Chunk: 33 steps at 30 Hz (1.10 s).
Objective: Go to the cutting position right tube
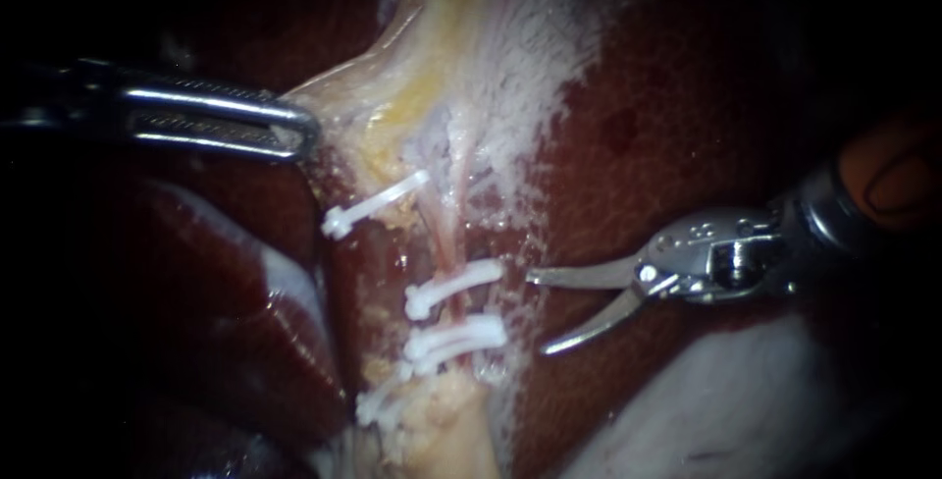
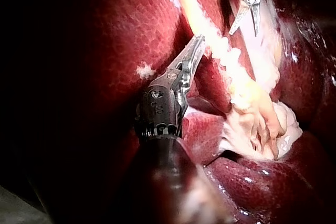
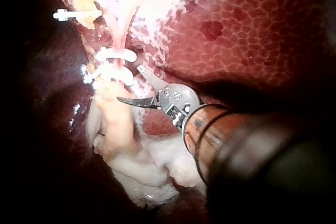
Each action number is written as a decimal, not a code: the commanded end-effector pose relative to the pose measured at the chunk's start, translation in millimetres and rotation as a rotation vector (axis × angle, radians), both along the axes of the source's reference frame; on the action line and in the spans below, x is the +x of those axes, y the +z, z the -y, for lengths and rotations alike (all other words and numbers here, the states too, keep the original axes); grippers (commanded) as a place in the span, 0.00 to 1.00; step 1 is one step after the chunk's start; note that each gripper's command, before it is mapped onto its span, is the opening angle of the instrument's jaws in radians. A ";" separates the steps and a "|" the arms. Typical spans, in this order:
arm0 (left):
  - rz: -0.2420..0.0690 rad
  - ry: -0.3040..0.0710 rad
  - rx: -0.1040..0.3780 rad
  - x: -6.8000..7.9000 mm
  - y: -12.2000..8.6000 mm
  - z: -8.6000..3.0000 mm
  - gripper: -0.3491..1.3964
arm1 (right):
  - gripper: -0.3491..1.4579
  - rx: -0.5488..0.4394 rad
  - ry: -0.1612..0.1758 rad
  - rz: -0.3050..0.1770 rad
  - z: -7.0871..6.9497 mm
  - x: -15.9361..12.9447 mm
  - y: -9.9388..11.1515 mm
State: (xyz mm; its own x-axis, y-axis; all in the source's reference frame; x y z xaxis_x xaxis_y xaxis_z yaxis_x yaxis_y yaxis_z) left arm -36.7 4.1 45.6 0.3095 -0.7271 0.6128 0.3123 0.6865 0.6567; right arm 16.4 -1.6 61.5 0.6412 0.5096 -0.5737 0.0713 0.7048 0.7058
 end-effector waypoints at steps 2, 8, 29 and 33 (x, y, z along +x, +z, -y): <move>0.001 -0.002 -0.001 0.0 -0.2 0.1 0.00 | 0.62 0.005 0.006 0.006 0.0 0.3 0.3; 0.001 -0.002 -0.005 -0.1 -0.8 0.2 0.00 | 0.54 0.017 0.018 0.018 -0.3 1.0 1.0; 0.001 -0.006 -0.006 -0.4 -1.4 0.5 0.00 | 0.38 0.082 -0.008 0.044 0.4 4.7 2.9; 0.001 -0.007 -0.006 -0.4 -1.4 0.5 0.00 | 0.38 0.086 -0.019 0.042 0.4 5.3 2.9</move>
